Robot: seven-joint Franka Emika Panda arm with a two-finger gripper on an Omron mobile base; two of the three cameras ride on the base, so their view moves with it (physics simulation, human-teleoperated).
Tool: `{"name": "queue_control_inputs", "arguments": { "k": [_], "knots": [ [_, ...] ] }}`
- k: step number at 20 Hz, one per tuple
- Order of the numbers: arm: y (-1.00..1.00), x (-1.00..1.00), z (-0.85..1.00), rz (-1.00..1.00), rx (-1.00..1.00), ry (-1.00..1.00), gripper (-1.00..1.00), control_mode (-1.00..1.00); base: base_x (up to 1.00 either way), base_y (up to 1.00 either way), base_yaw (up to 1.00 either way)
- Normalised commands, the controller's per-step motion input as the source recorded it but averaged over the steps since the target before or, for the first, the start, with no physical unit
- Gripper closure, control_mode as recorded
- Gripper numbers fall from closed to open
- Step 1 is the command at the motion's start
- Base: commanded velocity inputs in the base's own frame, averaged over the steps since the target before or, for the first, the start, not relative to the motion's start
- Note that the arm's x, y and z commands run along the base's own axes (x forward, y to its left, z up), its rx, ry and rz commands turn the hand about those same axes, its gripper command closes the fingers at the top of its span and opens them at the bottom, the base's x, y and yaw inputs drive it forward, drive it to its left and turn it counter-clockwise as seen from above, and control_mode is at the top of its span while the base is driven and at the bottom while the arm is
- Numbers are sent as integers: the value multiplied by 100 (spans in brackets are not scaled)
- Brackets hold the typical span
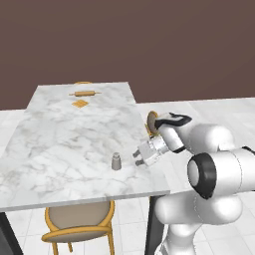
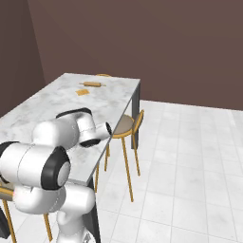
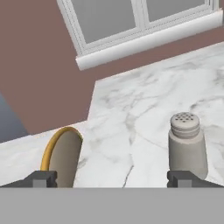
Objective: Move the shaker and mayonnaise from the cabinet to the dining counter.
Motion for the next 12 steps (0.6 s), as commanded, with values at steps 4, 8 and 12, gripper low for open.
{"name": "queue_control_inputs", "arguments": {
  "k": [4,8,12],
  "knots": [
    [0,-35,39,-28,-3,9,-100,-100,0,0,0],
    [0,-36,39,-24,-13,11,-100,-100,0,0,0],
    [0,-30,45,-22,-11,28,-100,-100,0,0,0]
  ]
}}
